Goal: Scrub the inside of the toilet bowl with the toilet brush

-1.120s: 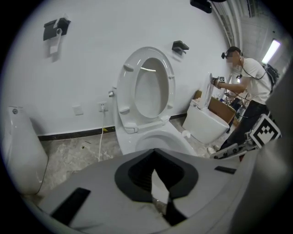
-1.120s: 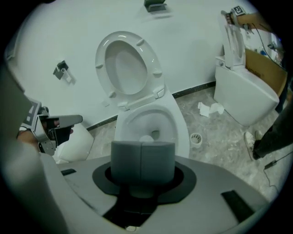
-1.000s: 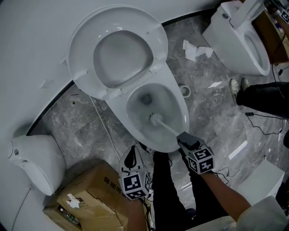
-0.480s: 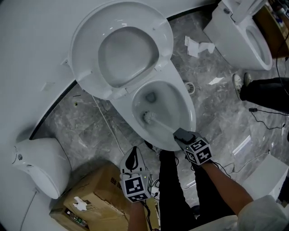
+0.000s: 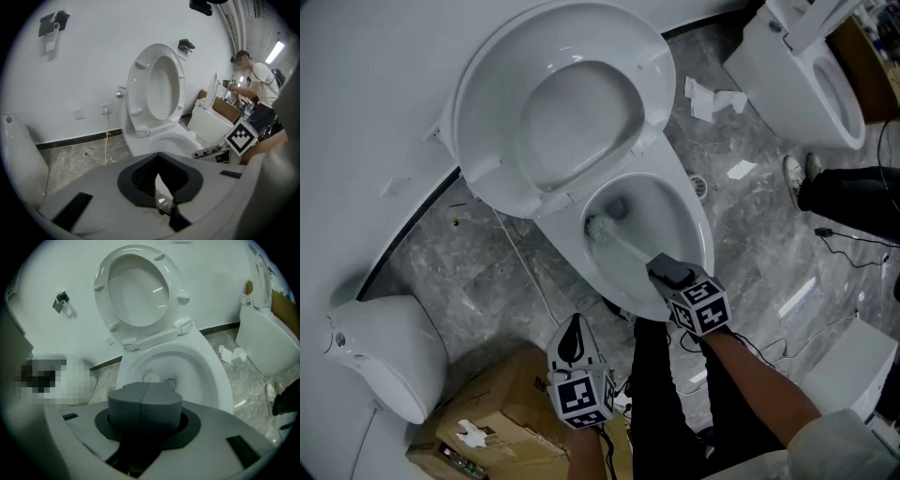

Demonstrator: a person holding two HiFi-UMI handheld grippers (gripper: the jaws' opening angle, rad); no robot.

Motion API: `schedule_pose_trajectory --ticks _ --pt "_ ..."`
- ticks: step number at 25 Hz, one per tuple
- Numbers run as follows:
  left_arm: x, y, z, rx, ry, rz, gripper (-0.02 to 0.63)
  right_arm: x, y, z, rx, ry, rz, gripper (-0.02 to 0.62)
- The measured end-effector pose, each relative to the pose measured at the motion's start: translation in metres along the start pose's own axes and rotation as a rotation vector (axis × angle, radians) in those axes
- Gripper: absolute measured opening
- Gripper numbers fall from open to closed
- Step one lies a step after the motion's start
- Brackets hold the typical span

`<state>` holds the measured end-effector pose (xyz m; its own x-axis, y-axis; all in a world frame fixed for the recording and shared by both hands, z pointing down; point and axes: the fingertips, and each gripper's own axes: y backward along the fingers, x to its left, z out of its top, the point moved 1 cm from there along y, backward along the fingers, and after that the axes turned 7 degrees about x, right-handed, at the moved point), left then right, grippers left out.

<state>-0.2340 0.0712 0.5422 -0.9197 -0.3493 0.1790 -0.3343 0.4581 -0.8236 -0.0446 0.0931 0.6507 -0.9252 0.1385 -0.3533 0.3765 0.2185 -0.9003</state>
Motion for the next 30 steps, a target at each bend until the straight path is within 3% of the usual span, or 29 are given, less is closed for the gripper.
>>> schedule_pose_trajectory --ticks 12,20,30 --pt "0.048 -0.024 0.028 0.019 -0.076 -0.012 0.029 -0.037 -0.009 0.036 -0.073 -0.167 -0.127 0.167" --pt "0.018 -0.040 0.035 0.031 -0.135 -0.072 0.029 -0.073 0.005 0.031 -0.097 -0.233 -0.178 0.167" --pt "-0.014 -0.045 0.042 0.023 -0.167 -0.109 0.029 -0.086 0.028 -0.013 -0.055 -0.275 -0.196 0.167"
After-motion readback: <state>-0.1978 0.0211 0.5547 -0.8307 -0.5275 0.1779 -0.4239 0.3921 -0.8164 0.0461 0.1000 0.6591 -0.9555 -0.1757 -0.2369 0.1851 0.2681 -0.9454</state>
